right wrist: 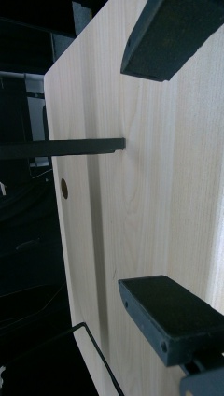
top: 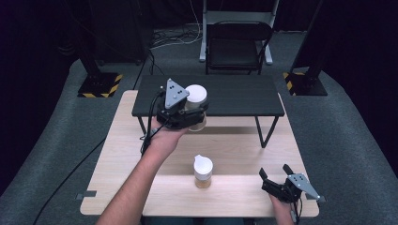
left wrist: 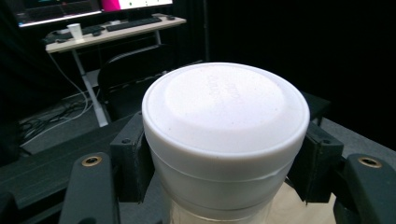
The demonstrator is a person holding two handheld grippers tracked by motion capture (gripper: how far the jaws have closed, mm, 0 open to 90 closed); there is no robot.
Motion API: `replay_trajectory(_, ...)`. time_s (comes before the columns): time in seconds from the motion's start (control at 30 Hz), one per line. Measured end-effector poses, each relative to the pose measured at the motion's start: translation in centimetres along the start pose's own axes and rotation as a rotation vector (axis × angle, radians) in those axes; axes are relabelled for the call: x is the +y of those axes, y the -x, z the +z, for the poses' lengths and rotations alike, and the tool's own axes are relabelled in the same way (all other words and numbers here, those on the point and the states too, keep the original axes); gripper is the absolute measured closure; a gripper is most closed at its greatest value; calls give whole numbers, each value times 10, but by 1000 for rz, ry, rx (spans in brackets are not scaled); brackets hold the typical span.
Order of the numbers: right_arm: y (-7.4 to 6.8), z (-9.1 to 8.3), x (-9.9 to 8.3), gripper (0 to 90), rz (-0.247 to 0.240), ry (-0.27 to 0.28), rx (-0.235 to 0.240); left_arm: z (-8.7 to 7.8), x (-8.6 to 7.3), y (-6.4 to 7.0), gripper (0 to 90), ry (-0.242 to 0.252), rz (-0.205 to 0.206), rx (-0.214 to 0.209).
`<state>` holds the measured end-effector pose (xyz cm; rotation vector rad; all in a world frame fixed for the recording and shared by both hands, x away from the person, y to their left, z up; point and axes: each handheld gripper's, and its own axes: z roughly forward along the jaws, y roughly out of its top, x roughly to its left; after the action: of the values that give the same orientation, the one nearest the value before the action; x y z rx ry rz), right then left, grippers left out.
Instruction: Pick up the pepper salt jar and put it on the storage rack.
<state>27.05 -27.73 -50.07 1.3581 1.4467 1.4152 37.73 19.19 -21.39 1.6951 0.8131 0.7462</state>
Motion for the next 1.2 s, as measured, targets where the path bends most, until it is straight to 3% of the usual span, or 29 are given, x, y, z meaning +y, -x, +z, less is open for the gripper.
replay_trajectory(0.3,1,0,0,0,1,1,5,16,7,-3,336,9,-26,88)
replay_trajectory(0.57,1,-1,-1,0,6,6,4,36,0,-12,336,23,-56,142)
replay_trajectory(0.9,3,-1,-1,0,16,8,9,60,0,-28,336,-20,-92,167)
replay_trajectory(1.2,2,-1,-1,0,17,5,4,69,-4,-39,335,-15,-108,146)
